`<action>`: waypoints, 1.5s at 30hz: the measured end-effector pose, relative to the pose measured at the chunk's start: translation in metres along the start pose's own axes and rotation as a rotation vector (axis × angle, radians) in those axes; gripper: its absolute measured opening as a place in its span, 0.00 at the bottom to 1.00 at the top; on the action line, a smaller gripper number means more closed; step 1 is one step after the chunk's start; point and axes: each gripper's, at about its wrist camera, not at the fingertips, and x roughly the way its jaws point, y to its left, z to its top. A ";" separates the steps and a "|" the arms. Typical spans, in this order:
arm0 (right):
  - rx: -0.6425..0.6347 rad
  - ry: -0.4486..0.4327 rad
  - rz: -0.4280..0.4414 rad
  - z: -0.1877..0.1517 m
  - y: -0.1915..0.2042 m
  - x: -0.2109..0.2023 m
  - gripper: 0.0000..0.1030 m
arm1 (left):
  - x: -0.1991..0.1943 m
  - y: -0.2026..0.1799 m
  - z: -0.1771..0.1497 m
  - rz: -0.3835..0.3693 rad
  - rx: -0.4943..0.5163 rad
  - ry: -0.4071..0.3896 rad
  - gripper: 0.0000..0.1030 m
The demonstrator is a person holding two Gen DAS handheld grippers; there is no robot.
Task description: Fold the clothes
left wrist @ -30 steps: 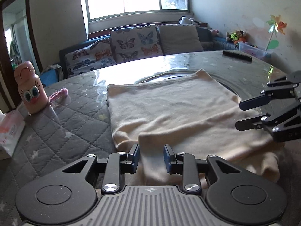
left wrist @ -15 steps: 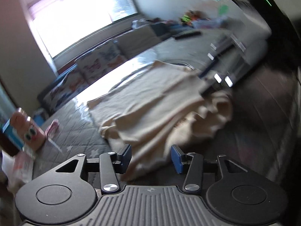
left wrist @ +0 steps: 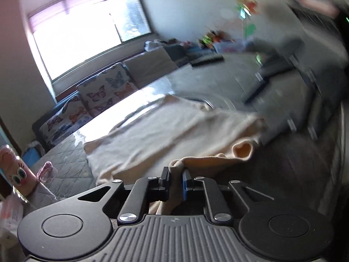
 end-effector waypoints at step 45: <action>0.251 -0.161 0.102 0.015 -0.003 -0.052 0.07 | -0.113 -0.021 -0.025 0.040 -0.071 -0.039 0.11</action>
